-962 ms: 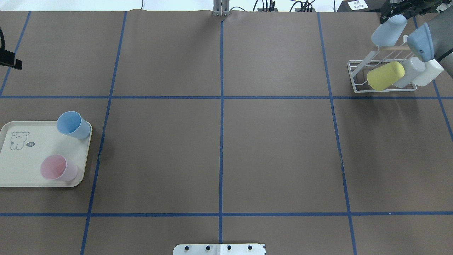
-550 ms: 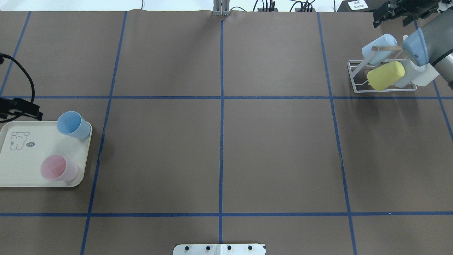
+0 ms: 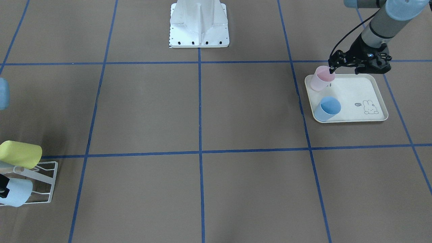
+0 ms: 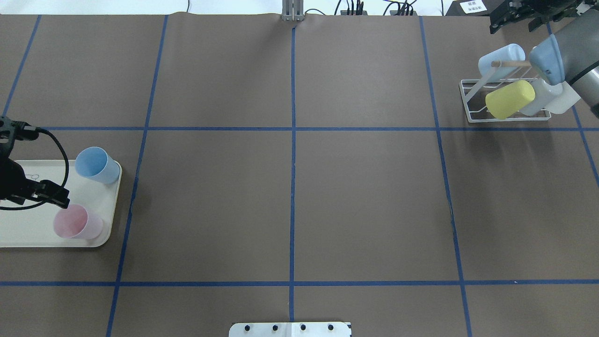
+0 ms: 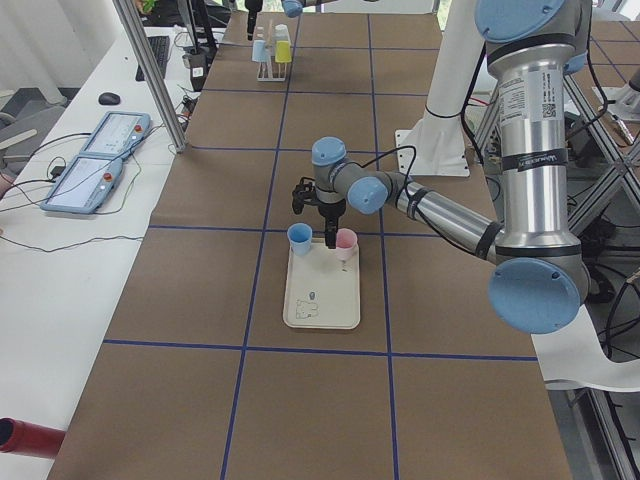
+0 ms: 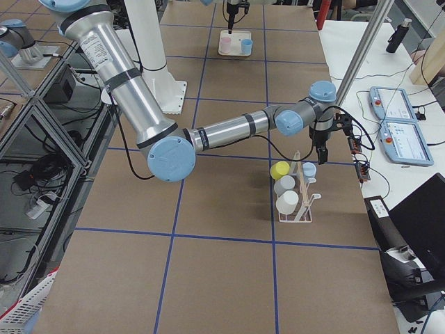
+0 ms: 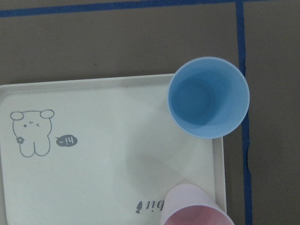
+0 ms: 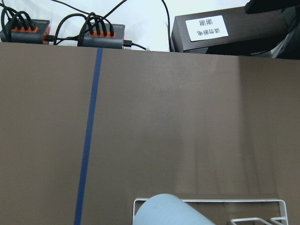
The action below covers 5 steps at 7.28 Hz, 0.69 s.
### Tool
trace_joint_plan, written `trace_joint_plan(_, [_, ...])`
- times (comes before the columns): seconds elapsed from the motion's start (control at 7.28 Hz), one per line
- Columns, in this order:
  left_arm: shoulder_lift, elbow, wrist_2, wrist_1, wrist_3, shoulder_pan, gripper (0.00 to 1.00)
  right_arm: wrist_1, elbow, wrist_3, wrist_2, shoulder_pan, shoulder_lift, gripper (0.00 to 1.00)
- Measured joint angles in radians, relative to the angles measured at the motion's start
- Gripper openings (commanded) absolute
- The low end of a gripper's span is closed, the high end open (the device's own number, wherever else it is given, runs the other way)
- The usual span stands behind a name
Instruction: Transfer IKEA cup to right arm and place on rack
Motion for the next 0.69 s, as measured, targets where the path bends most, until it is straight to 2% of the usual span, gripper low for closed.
trace_joint_plan(0.14, [0.001, 0.02, 0.0, -0.005, -0.001, 0.024, 0.98, 0.0, 0.01, 0.002, 0.001, 0.001, 0.002, 0.99])
trace_joint_plan(0.41, [0.002, 0.051, -0.001, -0.023, 0.0, 0.043, 0.9, -0.001, 0.032, 0.006, 0.003, 0.002, 0.002, 0.99])
trace_joint_plan(0.55, [0.002, 0.068, -0.001, -0.028, 0.0, 0.051, 0.78, -0.001, 0.038, 0.006, 0.005, 0.002, 0.001, 0.99])
trace_joint_plan(0.69, [0.002, 0.079, -0.001, -0.029, 0.0, 0.057, 0.49, -0.001, 0.043, 0.006, 0.013, 0.005, 0.0, 0.99])
